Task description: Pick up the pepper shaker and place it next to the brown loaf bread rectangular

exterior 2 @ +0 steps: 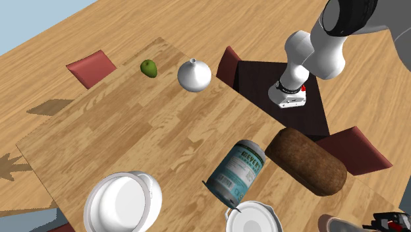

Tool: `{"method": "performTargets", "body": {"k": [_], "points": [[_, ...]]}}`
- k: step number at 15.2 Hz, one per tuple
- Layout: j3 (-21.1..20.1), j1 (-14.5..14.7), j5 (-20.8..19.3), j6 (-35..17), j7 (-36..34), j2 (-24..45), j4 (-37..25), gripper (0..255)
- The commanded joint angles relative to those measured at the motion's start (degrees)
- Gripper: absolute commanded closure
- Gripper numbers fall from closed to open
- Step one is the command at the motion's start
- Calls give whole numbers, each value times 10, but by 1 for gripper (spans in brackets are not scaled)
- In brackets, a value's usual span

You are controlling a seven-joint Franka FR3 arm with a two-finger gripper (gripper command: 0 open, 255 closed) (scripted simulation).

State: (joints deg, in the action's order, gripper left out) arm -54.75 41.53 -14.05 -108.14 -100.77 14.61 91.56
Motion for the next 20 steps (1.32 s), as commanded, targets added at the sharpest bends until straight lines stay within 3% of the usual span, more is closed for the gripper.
{"method": "performTargets", "body": {"k": [1,20], "points": [[0,-2,0,-16,-1,-1,16,255],[21,4,-42,-148,-32,32,130,255]]}}
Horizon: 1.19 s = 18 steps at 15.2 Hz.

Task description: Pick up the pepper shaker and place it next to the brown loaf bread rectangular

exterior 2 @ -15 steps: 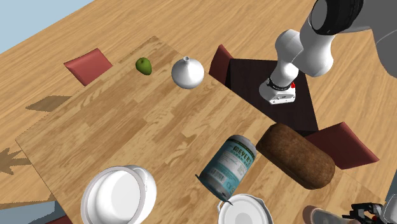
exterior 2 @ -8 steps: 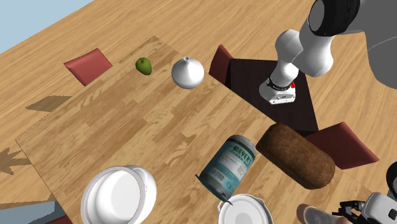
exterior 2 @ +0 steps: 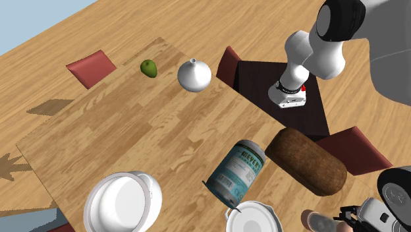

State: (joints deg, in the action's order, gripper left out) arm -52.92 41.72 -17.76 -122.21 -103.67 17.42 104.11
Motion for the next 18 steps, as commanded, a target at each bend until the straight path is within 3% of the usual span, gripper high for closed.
{"method": "performTargets", "body": {"k": [1,5,13,14,18], "points": [[4,3,-8,-14,-6,7,9,255],[15,11,-27,-43,-18,23,28,255],[15,11,-27,-43,-18,23,28,255],[15,11,-27,-43,-18,23,28,0],[15,11,-27,-43,-18,23,28,0]]}}
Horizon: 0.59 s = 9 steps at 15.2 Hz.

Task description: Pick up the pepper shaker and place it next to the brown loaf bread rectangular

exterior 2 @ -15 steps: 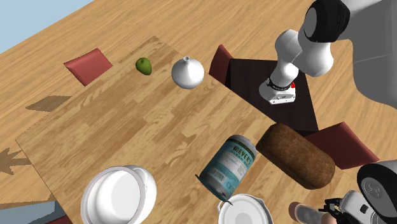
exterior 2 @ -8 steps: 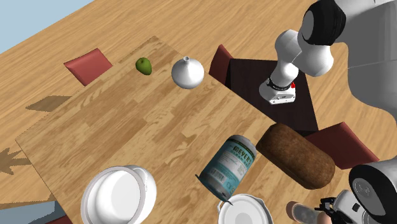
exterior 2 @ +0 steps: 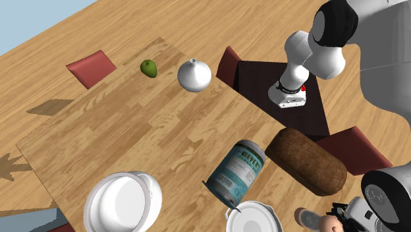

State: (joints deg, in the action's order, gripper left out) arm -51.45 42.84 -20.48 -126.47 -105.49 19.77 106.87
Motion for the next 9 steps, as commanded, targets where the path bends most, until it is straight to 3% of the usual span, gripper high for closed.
{"method": "performTargets", "body": {"k": [1,5,9], "points": [[0,0,0,0,0,0,0,0],[-26,-26,49,52,30,-47,-23,0],[-26,-26,49,52,31,-47,-23,0]]}}
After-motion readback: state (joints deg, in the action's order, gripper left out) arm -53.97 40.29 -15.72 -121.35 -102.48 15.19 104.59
